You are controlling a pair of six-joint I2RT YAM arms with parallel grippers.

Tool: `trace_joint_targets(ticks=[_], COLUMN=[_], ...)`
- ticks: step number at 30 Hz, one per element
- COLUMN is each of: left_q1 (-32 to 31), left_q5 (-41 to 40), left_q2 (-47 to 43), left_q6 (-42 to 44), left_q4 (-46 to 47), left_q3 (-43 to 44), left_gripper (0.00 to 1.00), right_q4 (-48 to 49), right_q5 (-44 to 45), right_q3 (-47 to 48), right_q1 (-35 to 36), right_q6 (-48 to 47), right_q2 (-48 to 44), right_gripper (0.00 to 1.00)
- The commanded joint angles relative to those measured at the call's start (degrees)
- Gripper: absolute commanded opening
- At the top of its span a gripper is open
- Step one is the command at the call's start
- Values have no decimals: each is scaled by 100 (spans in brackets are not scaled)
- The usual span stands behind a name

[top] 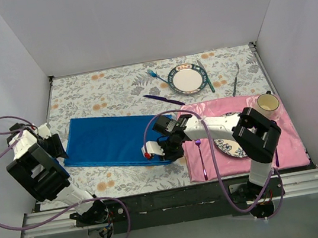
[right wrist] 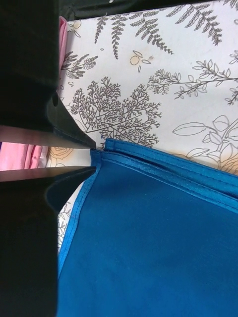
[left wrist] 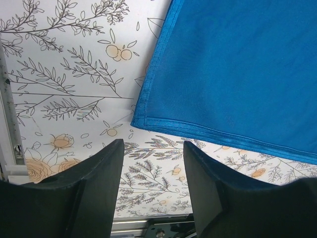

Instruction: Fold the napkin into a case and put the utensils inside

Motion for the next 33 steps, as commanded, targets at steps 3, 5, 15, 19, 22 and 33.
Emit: trace_joint_targets(ticks=[3, 5, 15, 19, 22, 33], left_q1=[28, 28, 28, 28, 19, 28], left_q5=[22, 39, 136, 48, -48, -136], left_q2=[-66, -48, 49, 101, 163, 435], left_q6=[46, 63, 151, 160, 178, 187], left_q4=[43, 34, 131, 297, 403, 465], left_q3=[90, 73, -68, -112, -129, -42], left_gripper=[52, 52, 45, 41, 40, 29], right_q4=[214, 214, 205, 196, 152, 91], right_q5=[144, 118, -120, -155, -172, -190], right_q3=[-56, -39, 40, 75, 111, 163], right_q1=[20, 20, 20, 12, 20, 12], right_q6=[-47, -38, 58, 67, 50, -21], right_q2=[-22, -39, -329, -338, -330, -303], right_gripper=[15, 7, 1, 1, 1, 1])
